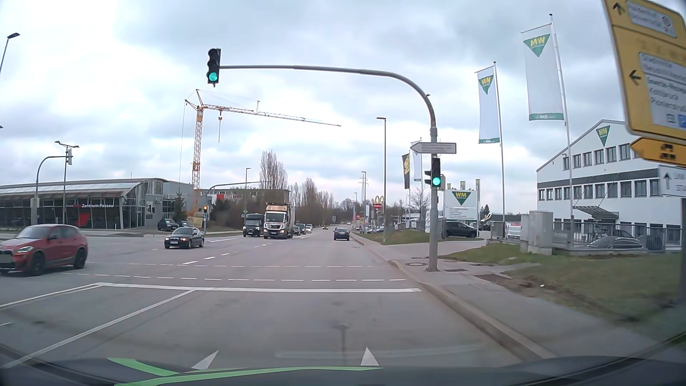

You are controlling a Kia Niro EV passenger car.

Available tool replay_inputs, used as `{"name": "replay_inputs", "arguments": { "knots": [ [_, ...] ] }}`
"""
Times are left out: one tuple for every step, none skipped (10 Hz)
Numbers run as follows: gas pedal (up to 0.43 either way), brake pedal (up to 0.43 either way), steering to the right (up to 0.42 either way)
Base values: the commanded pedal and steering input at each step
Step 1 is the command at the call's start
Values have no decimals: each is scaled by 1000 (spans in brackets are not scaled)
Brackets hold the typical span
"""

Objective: Follow the waypoints while adhering to traffic rules and regulations

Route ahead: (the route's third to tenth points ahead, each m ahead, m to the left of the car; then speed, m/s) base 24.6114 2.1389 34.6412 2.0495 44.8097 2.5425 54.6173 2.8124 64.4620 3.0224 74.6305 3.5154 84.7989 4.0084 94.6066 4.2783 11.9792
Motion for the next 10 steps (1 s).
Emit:
{"name": "replay_inputs", "arguments": {
  "knots": [
    [39,0,0],
    [39,0,0],
    [39,0,0],
    [39,0,0],
    [39,0,0],
    [39,0,0],
    [39,0,1],
    [39,0,1],
    [47,0,1],
    [47,0,3]
  ]
}}
